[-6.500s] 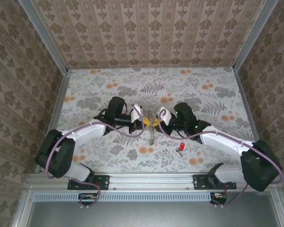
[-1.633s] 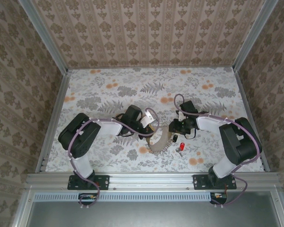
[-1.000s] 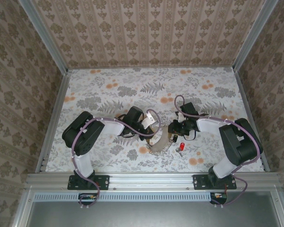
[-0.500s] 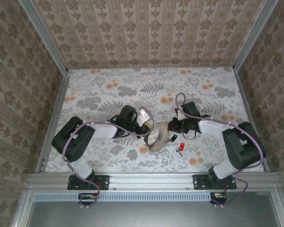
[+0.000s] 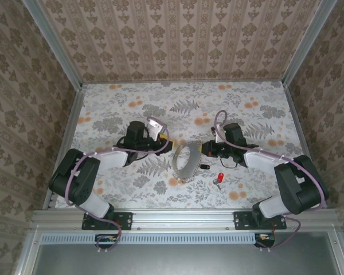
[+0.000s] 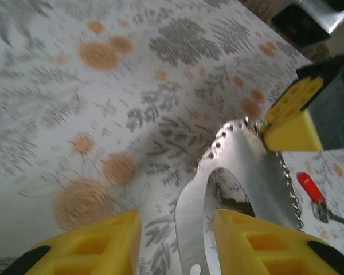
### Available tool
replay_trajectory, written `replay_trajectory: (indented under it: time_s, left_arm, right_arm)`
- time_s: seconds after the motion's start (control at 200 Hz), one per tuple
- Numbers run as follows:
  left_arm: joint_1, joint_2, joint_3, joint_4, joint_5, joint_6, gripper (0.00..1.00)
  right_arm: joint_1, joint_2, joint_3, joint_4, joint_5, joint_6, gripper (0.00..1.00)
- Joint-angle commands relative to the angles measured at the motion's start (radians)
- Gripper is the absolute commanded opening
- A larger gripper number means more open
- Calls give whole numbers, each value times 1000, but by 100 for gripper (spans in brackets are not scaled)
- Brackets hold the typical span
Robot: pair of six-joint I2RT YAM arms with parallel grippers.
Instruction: Put the keys on the keyring
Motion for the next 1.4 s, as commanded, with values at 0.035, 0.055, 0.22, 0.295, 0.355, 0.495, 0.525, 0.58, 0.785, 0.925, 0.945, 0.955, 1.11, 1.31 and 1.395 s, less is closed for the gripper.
replay_trajectory:
  time_s: [0.035, 0.055, 0.22, 0.295, 0.355, 0.495, 0.525, 0.58, 0.785, 0.925, 0.945, 0.955, 1.11, 1.31, 1.395]
  left_arm:
    - [4, 89, 32, 49, 128, -100, 36]
    - [3, 97, 35, 57, 130, -112, 36]
    - [8, 154, 45, 115, 170, -164, 36]
    - [15, 178, 52, 133, 198, -196, 36]
    - [29, 206, 74, 120, 242, -237, 36]
    - [50, 271, 115, 133, 341, -315, 31]
    - [50, 272, 114, 148, 351, -319, 31]
    - [48, 268, 117, 147, 369, -310, 30]
    - [50, 269, 145, 66, 415, -265, 31]
    - [50, 279, 152, 64, 438, -269, 32]
    - [50, 279, 154, 66, 443, -268, 31]
    - [50, 279, 154, 66, 444, -269, 31]
    - [51, 265, 157, 56, 467, -265, 10]
    - [54, 148, 137, 2, 433, -212, 0]
    - [56, 53, 140, -99, 399, -133, 0]
  right_arm:
    - [-1, -29, -32, 147, -56, -29, 2]
    - [0, -29, -35, 153, -54, -29, 2]
    - [0, -26, -46, 180, -69, -35, 2]
    - [0, -30, -54, 196, -71, -37, 2]
    - [1, -31, -59, 200, -72, -38, 2]
    - [0, -25, -61, 212, -73, -37, 2]
    - [1, -23, -60, 212, -72, -38, 2]
    - [2, -20, -59, 215, -70, -38, 2]
    - [1, -15, -60, 242, -72, -29, 2]
    - [1, -17, -59, 246, -71, -26, 2]
    - [0, -17, -57, 244, -71, -26, 2]
    - [1, -17, -57, 244, -71, -26, 2]
    - [0, -11, -51, 241, -64, -20, 2]
    - [2, -29, -50, 231, -41, -9, 6]
    - [0, -51, -46, 216, -25, -7, 13]
